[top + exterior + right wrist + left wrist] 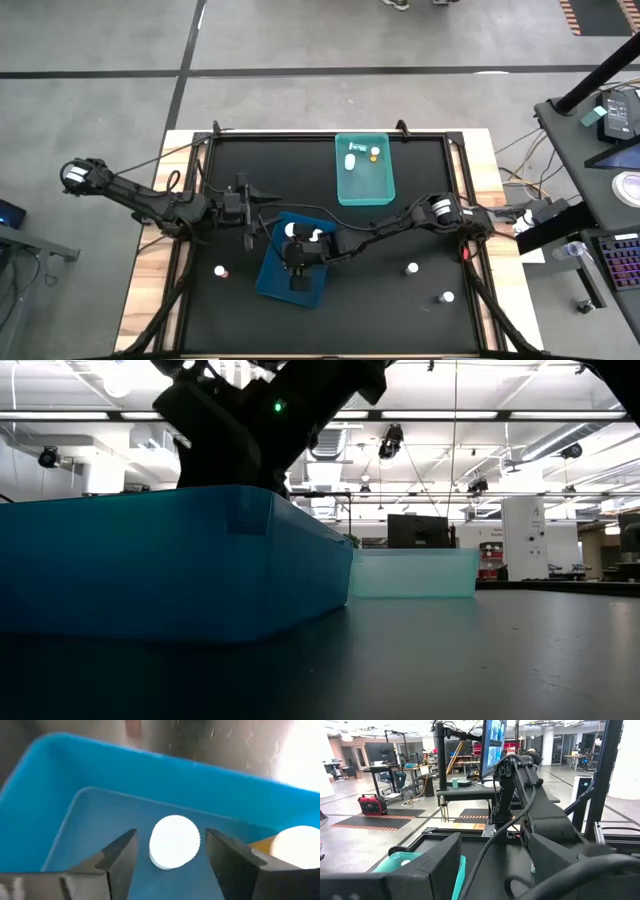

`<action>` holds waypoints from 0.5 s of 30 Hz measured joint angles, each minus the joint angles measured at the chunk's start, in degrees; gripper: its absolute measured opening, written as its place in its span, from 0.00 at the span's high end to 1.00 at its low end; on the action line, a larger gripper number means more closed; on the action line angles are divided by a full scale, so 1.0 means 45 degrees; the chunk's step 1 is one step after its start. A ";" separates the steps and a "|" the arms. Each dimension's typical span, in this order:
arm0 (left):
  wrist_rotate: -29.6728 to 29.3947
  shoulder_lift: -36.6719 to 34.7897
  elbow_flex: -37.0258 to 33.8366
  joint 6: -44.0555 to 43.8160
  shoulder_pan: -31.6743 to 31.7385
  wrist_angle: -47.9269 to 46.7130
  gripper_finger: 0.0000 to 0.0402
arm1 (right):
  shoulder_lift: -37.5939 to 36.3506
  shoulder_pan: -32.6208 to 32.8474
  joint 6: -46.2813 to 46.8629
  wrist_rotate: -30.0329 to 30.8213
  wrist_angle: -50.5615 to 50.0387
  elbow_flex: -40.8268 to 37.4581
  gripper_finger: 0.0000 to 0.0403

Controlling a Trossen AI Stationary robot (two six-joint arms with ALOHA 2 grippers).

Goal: Pick and place medicine bottles into bin by pill shape (circle, oval)
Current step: Put the white capsule bottle into the blue bin, then put the red tablet bottle into the green bin

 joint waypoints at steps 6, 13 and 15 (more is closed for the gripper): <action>-0.0012 0.0000 0.0000 -0.0004 0.0000 -0.0008 0.45 | -0.0974 0.0126 -0.0617 0.0008 -0.0598 0.0001 0.41; -0.0008 0.0005 -0.0032 0.0000 0.0002 -0.0117 0.45 | -0.2427 0.0233 -0.1103 0.0031 -0.1875 -0.0002 0.43; -0.0002 0.0005 -0.0043 -0.0013 0.0000 -0.0282 0.45 | -0.2871 0.0224 -0.1215 0.0109 -0.2133 -0.0002 0.43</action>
